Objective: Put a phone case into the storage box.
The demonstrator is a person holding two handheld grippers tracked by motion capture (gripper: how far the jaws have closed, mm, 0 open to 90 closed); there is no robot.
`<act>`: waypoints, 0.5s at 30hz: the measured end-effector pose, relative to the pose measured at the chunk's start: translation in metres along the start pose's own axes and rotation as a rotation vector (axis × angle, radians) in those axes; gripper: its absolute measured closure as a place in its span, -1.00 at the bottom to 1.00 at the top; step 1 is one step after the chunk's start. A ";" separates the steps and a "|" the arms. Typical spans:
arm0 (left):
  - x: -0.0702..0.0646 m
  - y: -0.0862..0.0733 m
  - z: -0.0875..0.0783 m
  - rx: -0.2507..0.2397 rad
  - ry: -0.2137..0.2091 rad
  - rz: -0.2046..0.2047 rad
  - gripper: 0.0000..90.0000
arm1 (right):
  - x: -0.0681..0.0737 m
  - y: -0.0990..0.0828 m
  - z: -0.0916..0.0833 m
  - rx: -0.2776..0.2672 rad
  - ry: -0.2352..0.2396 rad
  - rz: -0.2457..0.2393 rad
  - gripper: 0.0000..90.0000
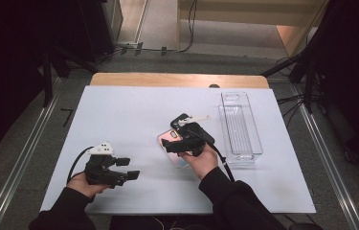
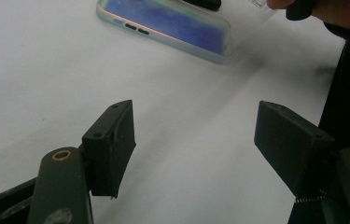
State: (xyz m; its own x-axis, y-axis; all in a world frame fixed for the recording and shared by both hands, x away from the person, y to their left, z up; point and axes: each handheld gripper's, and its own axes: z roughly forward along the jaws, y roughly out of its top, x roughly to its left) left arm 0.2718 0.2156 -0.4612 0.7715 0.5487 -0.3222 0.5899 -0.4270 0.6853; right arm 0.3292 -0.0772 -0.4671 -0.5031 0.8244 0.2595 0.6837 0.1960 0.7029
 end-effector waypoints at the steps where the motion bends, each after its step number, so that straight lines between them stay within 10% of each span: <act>1: 0.000 0.000 0.000 -0.001 0.000 0.001 -0.34 | 0.000 -0.002 0.001 0.003 -0.009 -0.008 -0.93; 15: 0.000 0.000 0.000 0.000 -0.001 0.000 -0.34 | -0.001 -0.016 0.013 0.026 -0.010 -0.004 -0.92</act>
State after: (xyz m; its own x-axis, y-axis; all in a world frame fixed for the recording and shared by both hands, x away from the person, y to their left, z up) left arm 0.2719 0.2154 -0.4613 0.7714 0.5482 -0.3230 0.5903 -0.4271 0.6849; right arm 0.3253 -0.0746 -0.4870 -0.5002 0.8291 0.2498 0.6953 0.2126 0.6865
